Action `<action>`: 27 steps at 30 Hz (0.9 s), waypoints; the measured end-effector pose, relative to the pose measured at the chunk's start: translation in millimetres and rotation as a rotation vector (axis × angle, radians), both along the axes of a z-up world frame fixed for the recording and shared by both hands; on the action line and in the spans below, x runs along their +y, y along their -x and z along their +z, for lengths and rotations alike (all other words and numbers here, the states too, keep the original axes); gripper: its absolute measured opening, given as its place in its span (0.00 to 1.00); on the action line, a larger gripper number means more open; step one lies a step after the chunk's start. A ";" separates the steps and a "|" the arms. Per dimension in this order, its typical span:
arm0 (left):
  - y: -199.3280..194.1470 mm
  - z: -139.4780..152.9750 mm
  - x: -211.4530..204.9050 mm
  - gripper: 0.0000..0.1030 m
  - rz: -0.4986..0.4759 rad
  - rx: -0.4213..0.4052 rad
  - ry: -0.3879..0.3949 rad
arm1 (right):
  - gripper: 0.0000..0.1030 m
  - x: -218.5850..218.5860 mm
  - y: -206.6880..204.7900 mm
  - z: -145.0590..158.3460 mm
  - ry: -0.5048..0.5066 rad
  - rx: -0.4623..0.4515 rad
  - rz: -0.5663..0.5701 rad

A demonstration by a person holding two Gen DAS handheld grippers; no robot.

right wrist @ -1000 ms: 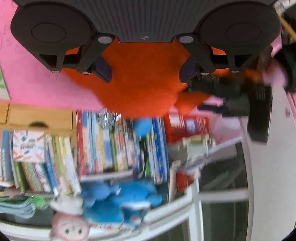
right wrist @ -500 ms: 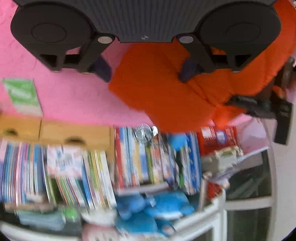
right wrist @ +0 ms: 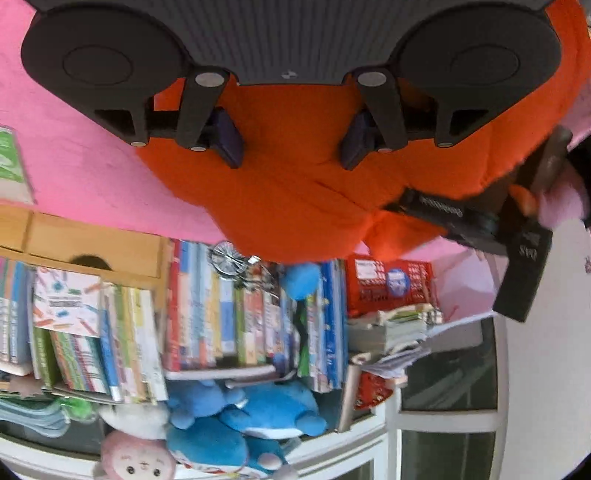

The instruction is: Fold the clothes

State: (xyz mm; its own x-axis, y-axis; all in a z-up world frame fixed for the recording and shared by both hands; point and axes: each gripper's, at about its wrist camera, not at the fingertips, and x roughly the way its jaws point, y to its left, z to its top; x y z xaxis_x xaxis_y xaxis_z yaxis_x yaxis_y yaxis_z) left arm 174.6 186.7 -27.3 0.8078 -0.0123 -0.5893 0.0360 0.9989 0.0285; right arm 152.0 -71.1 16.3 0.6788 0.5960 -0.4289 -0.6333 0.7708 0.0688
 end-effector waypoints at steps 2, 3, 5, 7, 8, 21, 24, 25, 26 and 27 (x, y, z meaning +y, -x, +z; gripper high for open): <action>-0.3 -1.0 0.8 0.95 0.000 0.000 0.006 | 0.57 -13.6 -1.1 -3.8 0.003 0.032 -0.029; -0.4 -1.4 1.2 0.95 0.000 -0.001 0.010 | 0.60 -20.4 -1.6 -5.7 0.005 0.048 -0.043; -0.5 -2.3 1.8 0.95 0.002 0.001 0.013 | 0.62 -32.0 -2.6 -7.2 -0.015 0.080 -0.068; -0.8 -3.2 2.4 0.95 0.005 0.004 0.016 | 0.61 -38.4 0.3 -4.0 -0.045 0.087 -0.081; -0.9 -3.6 2.6 0.95 0.007 0.005 0.018 | 0.57 -39.8 1.9 -0.6 -0.065 0.084 -0.080; -4.8 -8.6 13.6 0.97 0.023 0.038 0.102 | 0.55 55.4 -43.1 26.3 -0.052 0.033 -0.036; -5.3 -10.1 16.0 0.97 0.024 0.042 0.127 | 0.55 42.4 -48.3 14.0 -0.048 0.073 -0.067; -4.5 -10.2 15.2 0.97 0.025 0.037 0.124 | 0.55 31.6 -46.8 15.8 -0.085 0.097 -0.088; -3.7 -10.3 14.3 0.98 0.027 0.033 0.120 | 0.57 19.1 -44.2 18.4 -0.135 0.122 -0.108; -3.2 -10.4 13.9 0.98 0.028 0.029 0.119 | 0.69 3.3 -39.7 21.3 -0.204 0.151 -0.131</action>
